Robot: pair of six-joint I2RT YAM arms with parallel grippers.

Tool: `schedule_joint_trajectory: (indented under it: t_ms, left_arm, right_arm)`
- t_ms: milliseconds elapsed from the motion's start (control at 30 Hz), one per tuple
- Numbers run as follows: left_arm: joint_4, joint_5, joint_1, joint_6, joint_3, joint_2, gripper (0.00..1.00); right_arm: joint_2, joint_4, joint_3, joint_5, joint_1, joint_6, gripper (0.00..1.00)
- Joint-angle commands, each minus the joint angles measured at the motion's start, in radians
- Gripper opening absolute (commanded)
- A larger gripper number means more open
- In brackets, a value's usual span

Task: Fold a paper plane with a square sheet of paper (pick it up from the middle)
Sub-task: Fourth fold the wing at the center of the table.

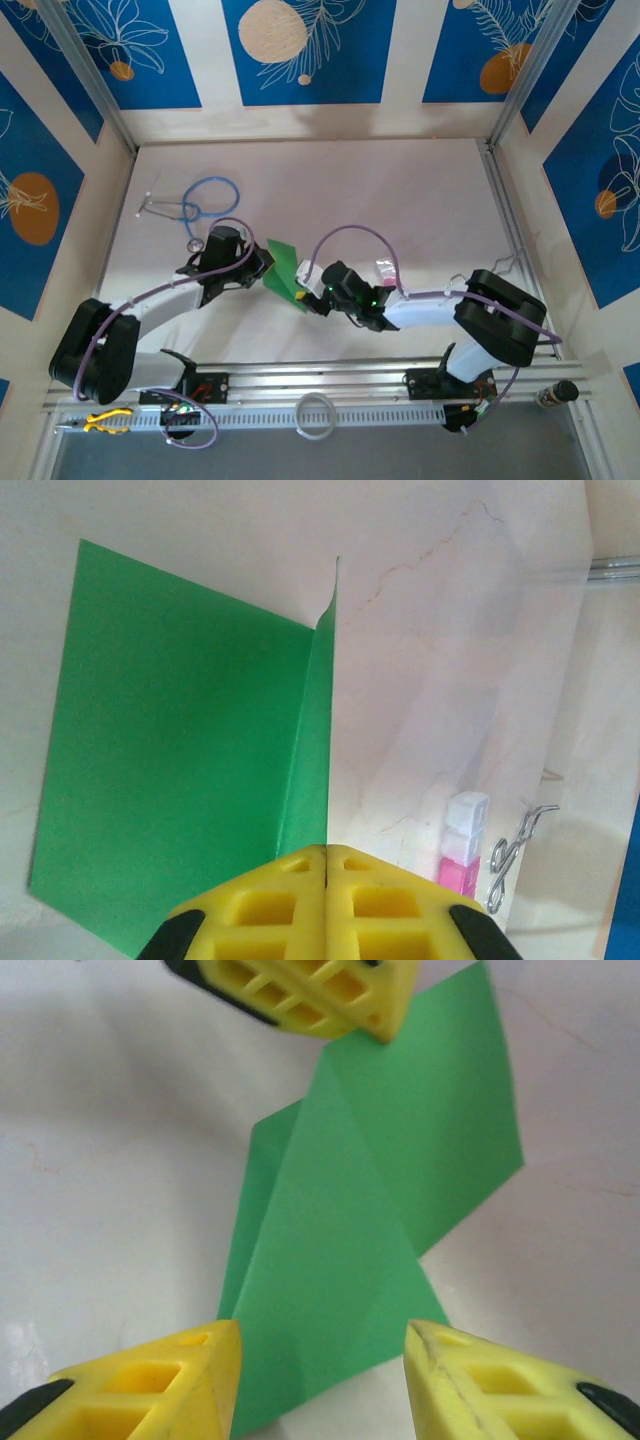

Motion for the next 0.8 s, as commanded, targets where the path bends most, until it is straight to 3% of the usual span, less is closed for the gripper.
schedule_joint_trajectory:
  t_ms: [0,133,367,767]
  left_arm:
    - [-0.024,-0.027,-0.016,-0.015,0.024,-0.014,0.00]
    - [-0.028,-0.052,-0.031,-0.030,0.031,-0.012,0.00]
    - [-0.034,-0.082,-0.055,-0.045,0.045,-0.004,0.00]
    - [-0.068,-0.117,-0.068,-0.046,0.052,-0.017,0.00]
  right_arm:
    - [0.059,0.054,0.054,0.045,0.027,-0.030,0.46]
    - [0.124,0.058,0.092,0.081,0.056,0.000,0.46]
    - [0.224,0.076,0.124,0.283,0.116,0.012,0.40]
    - [0.208,0.084,0.089,0.332,0.118,0.091,0.22]
